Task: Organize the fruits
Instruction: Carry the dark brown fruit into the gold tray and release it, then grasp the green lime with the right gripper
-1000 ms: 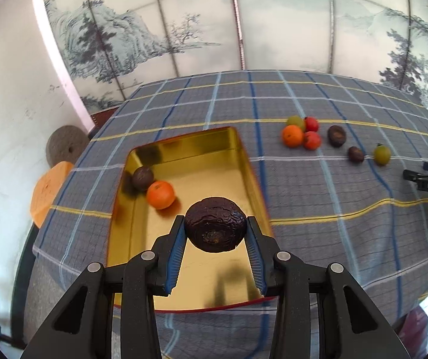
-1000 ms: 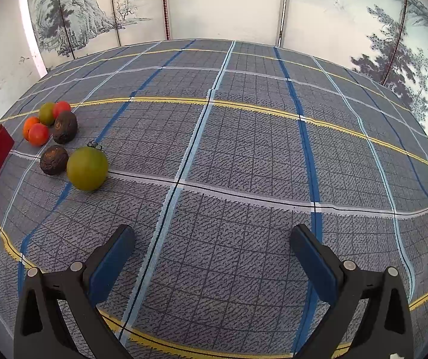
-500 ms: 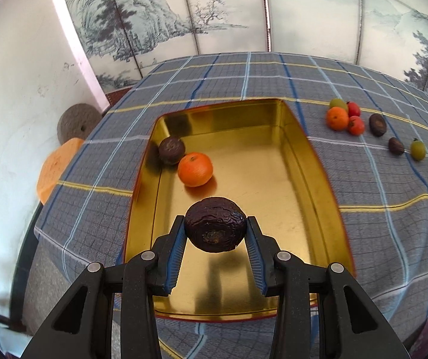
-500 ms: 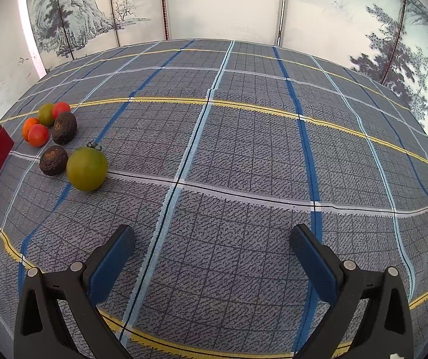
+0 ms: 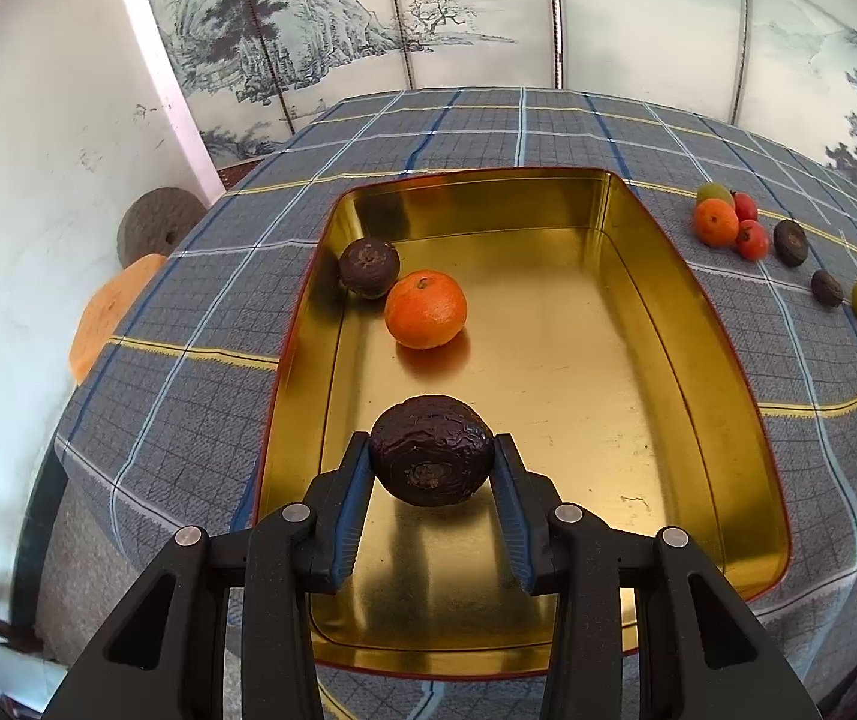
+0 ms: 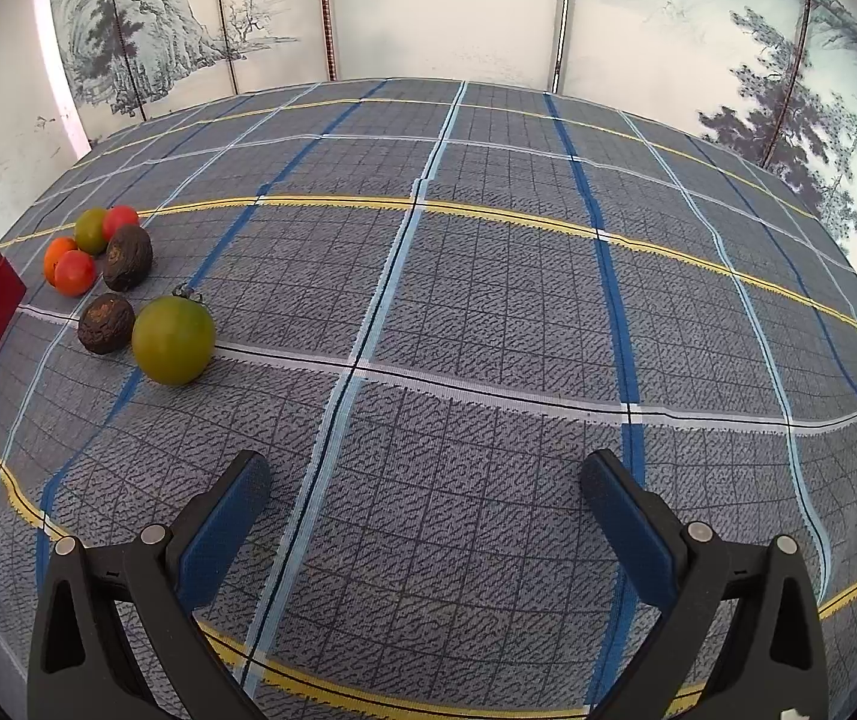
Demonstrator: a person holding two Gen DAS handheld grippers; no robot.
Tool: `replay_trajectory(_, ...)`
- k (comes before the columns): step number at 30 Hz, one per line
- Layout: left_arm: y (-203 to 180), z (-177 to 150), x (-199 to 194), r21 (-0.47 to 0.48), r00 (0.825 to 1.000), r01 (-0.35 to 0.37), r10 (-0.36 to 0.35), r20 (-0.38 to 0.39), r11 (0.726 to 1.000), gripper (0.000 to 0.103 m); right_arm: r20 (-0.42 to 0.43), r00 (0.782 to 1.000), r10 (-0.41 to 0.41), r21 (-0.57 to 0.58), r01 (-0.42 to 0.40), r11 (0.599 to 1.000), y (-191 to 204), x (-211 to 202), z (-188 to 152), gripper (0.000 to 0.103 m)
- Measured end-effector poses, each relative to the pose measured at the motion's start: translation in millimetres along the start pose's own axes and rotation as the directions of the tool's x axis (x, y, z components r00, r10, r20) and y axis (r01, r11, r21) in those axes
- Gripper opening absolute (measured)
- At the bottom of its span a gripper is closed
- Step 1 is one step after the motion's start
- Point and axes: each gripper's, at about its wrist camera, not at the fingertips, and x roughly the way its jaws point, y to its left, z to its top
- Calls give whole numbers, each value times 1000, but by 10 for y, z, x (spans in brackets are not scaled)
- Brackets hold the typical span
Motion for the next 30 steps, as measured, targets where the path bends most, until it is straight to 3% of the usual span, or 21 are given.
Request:
replay_trajectory(9,35,-16,72,-4,1000,-1,1,5,1000,43,0,1000,0,-1,0,1000,0,2,0,103)
replay_trajectory(13,44,-13,39,6,999,-7,7,38,1000,59,0,1000,0,1,0,1000,0,2,-2,103)
replay_trajectory(15,45,-6,1,9,998,-9,9,62,1000,62,0,1000,-3,4,3,1000,1,-3,-6,103)
replay_trajectory(22,60,-48,-279,-48,980,102,-92,176,994,64,3,1000,0,5,0,1000,12,-13,-14,103)
replay_trajectory(26,-21,-99,-441,-33,972,118,-109,207,992,69,98,993,69,-54,-64,996,149,-200,-18,103)
replay_trajectory(27,-28,-106,-474,-38,970,140,-129,205,989,70,129,985,119,-69,-110,991,194,-265,2,103)
replay_trajectory(30,-31,-124,-554,-85,966,186,-166,198,979,71,137,972,191,-124,-175,977,341,-286,96,102)
